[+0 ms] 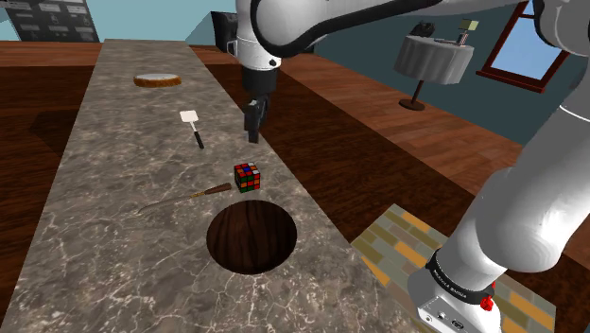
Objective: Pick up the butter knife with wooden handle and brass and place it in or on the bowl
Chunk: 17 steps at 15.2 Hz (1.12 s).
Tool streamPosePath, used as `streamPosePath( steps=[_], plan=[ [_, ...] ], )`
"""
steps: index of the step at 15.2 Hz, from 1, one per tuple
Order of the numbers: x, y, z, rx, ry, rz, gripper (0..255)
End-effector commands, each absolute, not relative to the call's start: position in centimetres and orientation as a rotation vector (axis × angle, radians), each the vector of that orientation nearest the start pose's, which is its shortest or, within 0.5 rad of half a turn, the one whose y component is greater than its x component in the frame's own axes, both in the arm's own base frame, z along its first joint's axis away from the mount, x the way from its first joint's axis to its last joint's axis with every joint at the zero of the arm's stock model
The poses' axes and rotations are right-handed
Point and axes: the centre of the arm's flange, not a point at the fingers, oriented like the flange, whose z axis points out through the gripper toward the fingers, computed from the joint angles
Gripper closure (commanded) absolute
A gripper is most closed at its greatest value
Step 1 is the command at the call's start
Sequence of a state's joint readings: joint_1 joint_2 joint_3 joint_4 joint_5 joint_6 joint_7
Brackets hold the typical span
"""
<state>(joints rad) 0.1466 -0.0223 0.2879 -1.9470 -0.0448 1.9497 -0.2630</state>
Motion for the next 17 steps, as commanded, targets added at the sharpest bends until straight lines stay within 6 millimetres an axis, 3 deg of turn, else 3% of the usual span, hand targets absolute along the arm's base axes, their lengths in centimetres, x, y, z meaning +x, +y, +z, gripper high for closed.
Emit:
streamPosePath(
  steps=[1, 9, 17],
  plan=[
    [51.3, 25.2, 47.9, -2.965, -1.196, -0.035, 0],
    [54.4, 34.5, 42.8, -2.859, -1.513, 0.000, 0],
    [55.5, 43.6, 37.5, -2.724, -1.808, 0.035, 0]
  ],
)
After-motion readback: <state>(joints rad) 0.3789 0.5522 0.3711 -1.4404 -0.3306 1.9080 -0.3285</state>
